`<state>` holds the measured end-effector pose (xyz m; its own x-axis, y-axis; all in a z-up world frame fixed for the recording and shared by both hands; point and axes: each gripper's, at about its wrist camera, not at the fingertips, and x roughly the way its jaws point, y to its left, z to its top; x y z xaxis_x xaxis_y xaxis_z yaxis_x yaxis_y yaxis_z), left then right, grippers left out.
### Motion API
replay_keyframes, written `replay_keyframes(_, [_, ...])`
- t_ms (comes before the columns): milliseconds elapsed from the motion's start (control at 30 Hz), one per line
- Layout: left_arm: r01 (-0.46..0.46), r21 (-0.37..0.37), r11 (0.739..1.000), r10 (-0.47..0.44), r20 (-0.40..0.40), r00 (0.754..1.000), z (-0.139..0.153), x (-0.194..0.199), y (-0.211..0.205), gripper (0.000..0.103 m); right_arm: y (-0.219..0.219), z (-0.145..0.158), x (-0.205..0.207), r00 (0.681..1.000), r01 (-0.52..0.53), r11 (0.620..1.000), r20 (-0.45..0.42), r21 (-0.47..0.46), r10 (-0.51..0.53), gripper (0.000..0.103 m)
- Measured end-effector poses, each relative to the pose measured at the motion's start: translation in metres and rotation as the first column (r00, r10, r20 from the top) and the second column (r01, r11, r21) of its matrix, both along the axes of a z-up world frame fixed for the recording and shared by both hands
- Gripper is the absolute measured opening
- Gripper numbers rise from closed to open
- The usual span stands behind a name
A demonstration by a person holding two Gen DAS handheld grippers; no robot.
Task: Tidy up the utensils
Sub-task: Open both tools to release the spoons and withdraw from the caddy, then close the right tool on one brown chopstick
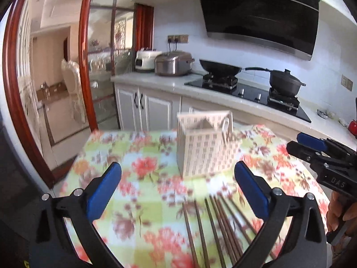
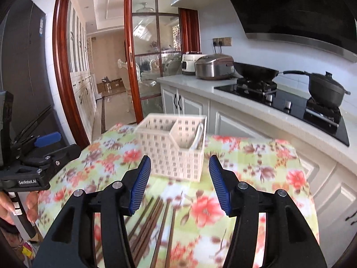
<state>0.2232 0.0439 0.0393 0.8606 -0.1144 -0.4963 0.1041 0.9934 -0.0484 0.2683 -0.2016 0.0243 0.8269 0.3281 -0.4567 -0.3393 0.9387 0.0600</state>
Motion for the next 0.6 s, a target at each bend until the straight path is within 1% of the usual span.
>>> replay_keyframes(67, [-0.019, -0.027, 0.999, 0.019, -0.016, 1.0, -0.016, -0.012, 0.005, 0.098, -0.002, -0.013, -0.009, 1.0, 0.002, 1.0, -0.012, 0.001, -0.002, 0.053])
replay_keyframes(167, [-0.014, -0.054, 0.998, 0.01, -0.057, 0.998, -0.039, -0.02, 0.005, 0.098, -0.001, -0.036, -0.018, 0.998, -0.004, 1.0, -0.056, -0.002, 0.003, 0.053])
replay_keyframes(233, [-0.007, -0.038, 0.999, 0.004, -0.083, 0.997, -0.053, -0.021, 0.002, 0.098, 0.002, -0.055, -0.021, 0.997, -0.004, 1.0, -0.081, -0.028, 0.001, 0.053])
replay_keyframes(333, [-0.004, -0.018, 1.0, 0.002, -0.103, 0.995, -0.073, -0.025, -0.005, 0.098, 0.004, -0.079, -0.019, 0.991, -0.009, 1.0, -0.135, -0.021, 0.006, 0.053])
replay_keyframes(400, [0.006, -0.02, 1.0, -0.008, -0.117, 0.993, -0.085, -0.027, -0.009, 0.098, 0.006, -0.097, -0.016, 0.984, -0.006, 1.0, -0.176, -0.024, 0.002, 0.052])
replay_keyframes(500, [0.017, -0.011, 1.0, -0.018, -0.126, 0.992, -0.098, -0.031, -0.014, 0.097, 0.01, -0.116, -0.01, 0.975, -0.008, 0.999, -0.22, -0.042, -0.002, 0.045])
replay_keyframes(600, [0.024, 0.001, 1.0, -0.024, -0.14, 0.99, -0.109, -0.031, -0.017, 0.097, 0.013, -0.129, -0.002, 0.964, -0.009, 0.999, -0.265, -0.048, -0.004, 0.037])
